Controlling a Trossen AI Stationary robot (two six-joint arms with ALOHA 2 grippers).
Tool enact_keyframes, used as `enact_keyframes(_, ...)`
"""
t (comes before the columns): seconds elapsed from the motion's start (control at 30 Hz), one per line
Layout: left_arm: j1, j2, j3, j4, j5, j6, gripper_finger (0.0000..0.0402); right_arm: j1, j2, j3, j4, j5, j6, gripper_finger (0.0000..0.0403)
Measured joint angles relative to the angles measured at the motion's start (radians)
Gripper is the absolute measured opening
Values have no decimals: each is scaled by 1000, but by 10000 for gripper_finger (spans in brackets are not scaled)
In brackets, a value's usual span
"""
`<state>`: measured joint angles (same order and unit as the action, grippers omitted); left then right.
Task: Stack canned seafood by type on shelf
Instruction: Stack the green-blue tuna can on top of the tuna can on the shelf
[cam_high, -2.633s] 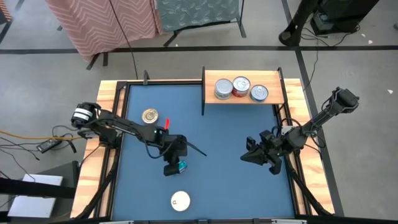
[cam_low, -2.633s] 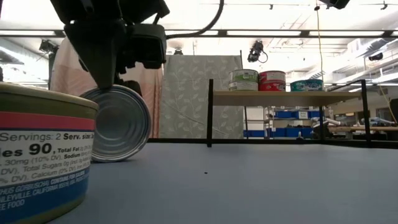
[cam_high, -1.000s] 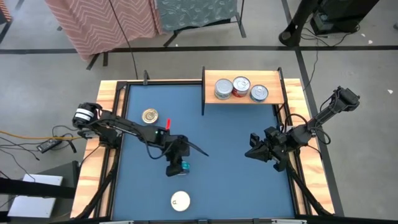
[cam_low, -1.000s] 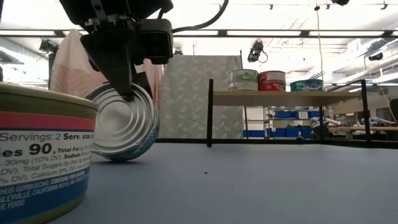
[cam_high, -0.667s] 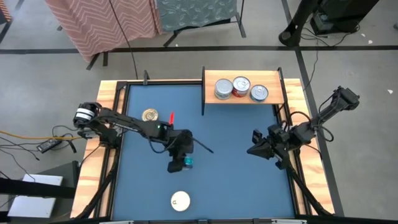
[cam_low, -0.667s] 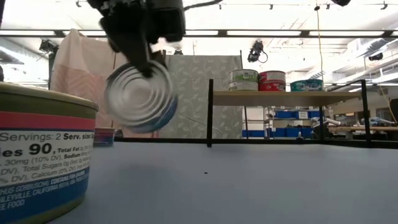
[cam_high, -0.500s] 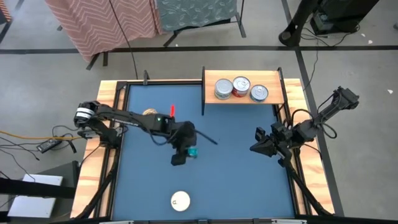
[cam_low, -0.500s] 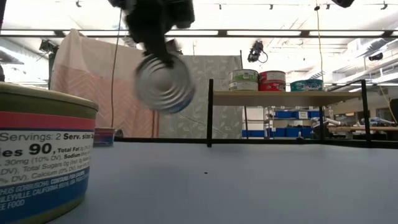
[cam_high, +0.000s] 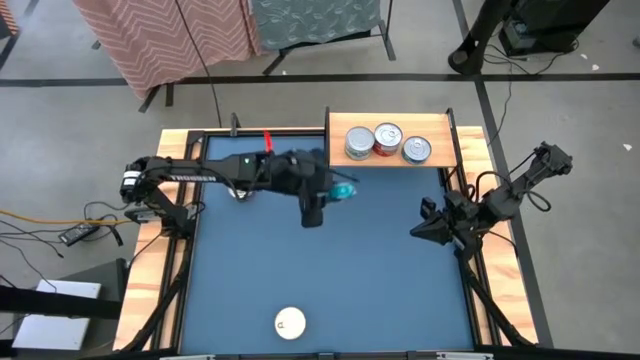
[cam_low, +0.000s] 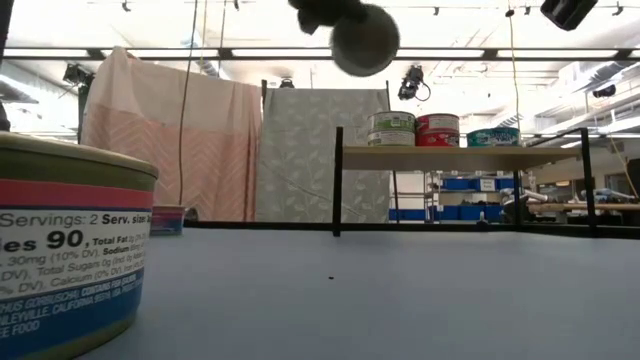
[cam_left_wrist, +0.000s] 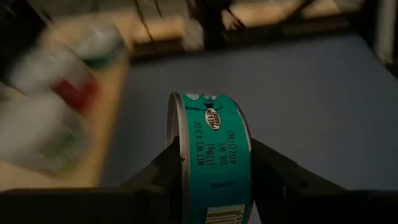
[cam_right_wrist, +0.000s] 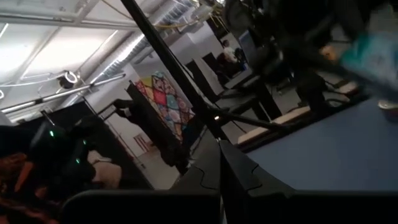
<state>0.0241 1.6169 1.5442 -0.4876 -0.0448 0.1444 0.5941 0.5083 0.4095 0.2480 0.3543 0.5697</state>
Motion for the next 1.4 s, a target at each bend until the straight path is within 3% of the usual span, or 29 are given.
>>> enact_keyframes(0.33, 96, 9, 52, 164, 8, 106, 143, 0, -161, 0, -72, -4, -101, 4)
enact_keyframes(0.53, 118, 89, 110, 167, 60, 209, 143, 0, -313, 1, -368, 18, 12, 3)
enact_keyframes(0.87, 136, 346, 436, 130, 111, 353, 143, 0, -410, 1, -618, -148, 313, 3)
enact_keyframes(1.13, 157, 535, 736, 18, 134, 493, 143, 0, -414, 1, -716, -182, 345, 3)
enact_keyframes(1.4, 161, 638, 812, 5, 137, 594, 143, 0, -414, 1, -712, -200, 351, 3)
